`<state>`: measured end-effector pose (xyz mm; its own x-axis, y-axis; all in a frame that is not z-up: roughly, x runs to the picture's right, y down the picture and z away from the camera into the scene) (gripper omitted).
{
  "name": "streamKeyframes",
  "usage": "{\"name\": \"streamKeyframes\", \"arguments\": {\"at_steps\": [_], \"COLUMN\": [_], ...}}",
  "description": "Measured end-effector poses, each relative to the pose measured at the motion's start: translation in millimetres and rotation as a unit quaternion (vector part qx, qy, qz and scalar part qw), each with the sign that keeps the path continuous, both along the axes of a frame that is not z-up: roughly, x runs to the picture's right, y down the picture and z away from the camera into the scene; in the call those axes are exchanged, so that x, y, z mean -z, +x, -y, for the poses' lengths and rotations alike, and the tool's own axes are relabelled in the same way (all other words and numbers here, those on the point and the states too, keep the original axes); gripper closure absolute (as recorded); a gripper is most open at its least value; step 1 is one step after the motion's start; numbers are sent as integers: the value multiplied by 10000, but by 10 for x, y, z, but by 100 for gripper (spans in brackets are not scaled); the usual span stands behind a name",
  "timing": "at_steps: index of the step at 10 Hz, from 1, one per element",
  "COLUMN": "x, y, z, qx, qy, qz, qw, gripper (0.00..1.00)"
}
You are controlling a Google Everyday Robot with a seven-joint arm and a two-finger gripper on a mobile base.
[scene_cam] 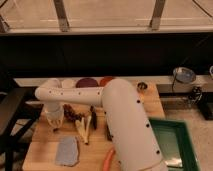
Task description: Place fork in red bowl
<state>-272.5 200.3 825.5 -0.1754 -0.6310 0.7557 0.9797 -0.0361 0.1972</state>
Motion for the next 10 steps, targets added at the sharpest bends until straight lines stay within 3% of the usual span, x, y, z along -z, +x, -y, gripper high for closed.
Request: {"name": "streamKeyframes", "arguments": {"at_steps": [3, 4, 7, 10], "x": [411, 572, 746, 631], "y": [65, 53, -9, -125], "z": [481, 646, 832, 744], "qx": [-429, -523, -585, -573], "qy": [518, 602, 663, 583], "qz": [137, 196, 302, 387], "qw": [9976, 9966, 9956, 9959], "gripper": [96, 85, 57, 30]}}
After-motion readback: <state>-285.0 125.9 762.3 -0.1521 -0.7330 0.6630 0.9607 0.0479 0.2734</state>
